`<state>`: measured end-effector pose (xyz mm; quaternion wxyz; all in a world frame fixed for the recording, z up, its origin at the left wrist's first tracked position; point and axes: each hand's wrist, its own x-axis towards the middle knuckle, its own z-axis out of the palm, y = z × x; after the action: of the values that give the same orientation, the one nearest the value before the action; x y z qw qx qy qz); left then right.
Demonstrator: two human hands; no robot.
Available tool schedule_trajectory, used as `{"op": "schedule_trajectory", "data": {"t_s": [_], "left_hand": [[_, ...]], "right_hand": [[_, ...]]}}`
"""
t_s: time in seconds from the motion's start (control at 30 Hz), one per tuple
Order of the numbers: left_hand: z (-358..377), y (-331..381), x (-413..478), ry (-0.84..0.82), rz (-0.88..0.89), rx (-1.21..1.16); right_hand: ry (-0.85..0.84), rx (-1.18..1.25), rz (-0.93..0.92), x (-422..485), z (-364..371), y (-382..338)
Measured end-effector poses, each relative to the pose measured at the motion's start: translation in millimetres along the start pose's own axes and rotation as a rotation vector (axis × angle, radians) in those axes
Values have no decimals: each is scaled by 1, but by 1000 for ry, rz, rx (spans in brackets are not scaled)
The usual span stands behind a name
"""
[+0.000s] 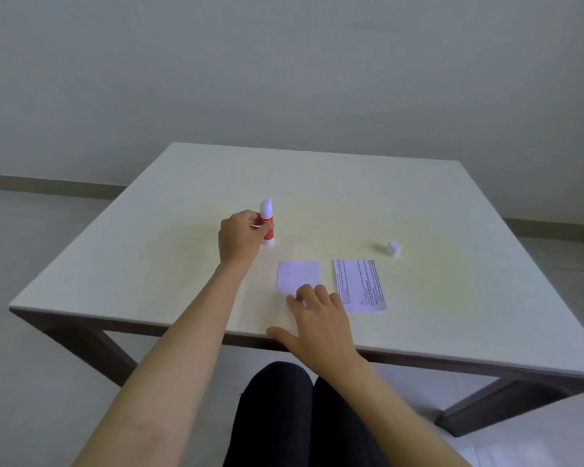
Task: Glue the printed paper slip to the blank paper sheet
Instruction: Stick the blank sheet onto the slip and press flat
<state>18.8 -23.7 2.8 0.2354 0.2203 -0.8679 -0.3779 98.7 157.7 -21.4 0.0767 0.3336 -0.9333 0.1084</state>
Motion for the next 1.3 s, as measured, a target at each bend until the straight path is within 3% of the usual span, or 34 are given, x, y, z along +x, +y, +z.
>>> {"op": "schedule_trajectory", "data": {"t_s": [0.17,0.37,0.47,0.6,0.7,0.8,1.03,1.3], "left_hand": [[2,-14,-1,-31,-33,57],[-14,-9,-12,196,-9,43],[-27,7,-26,277,94,-145],[-32,25,-60,87,127,-380],[-24,32,-83,-18,38,-493],[-14,45,-92,-201,-125,-602],[2,65,-88,-437,-427,-828],[20,71,-89,-404,-281,-548]], "right_hand": [[114,-185,-155,-18,-5,-4],[349,-115,-220,-22,-3,-3],[398,249,7,-15,-22,6],[435,932,424,-2,-56,37],[454,1375,553,0,-71,55],[424,1601,601,-5,-71,59],[369,1606,665,-15,-62,67],[331,1350,807,-11,-61,99]]}}
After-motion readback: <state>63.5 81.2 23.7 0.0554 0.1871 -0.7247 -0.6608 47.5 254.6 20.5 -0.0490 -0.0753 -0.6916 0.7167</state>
